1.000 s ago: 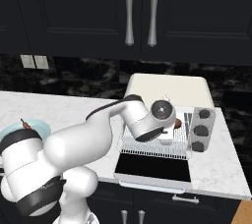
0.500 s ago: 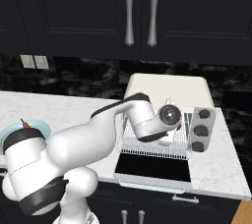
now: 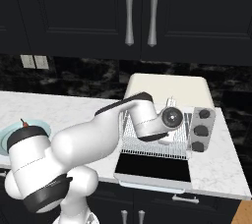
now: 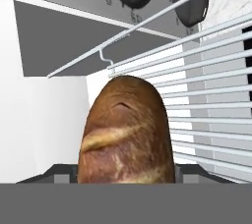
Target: Pick up the kebab skewer and baguette bread, and place them inside the toaster oven. Close the toaster oven door and start by setting the timer.
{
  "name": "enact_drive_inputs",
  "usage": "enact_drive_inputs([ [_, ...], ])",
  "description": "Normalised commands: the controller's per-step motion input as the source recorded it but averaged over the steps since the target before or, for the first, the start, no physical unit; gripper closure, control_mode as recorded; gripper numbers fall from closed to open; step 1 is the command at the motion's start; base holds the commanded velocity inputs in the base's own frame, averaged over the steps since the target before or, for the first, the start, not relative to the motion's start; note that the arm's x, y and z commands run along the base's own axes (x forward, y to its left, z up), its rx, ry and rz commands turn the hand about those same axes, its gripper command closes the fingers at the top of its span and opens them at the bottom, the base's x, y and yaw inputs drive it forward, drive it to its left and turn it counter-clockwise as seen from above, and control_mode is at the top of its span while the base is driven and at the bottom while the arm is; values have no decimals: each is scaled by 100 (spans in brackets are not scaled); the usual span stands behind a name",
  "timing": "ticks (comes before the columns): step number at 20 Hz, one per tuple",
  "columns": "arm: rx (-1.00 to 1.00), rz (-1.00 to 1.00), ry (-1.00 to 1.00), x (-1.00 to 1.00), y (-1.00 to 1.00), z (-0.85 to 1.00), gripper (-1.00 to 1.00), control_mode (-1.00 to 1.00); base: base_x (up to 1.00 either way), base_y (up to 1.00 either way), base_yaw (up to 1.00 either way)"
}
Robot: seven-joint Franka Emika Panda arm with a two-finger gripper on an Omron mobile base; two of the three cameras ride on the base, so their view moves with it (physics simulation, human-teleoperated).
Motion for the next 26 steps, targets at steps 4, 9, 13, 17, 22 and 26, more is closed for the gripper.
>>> enact_drive_inputs([
  [4,0,0,0,0,0,0,-100,-100,0,0,0],
  [9,0,0,0,0,0,0,-100,-100,0,0,0],
  [13,0,0,0,-1,-1,1,-100,-100,0,0,0],
  [17,0,0,0,-47,-21,17,-100,-100,0,0,0],
  [22,-3,0,0,-86,-12,35,-100,-100,0,0,0],
  [26,-8,3,4,-67,15,46,-100,-100,0,0,0],
])
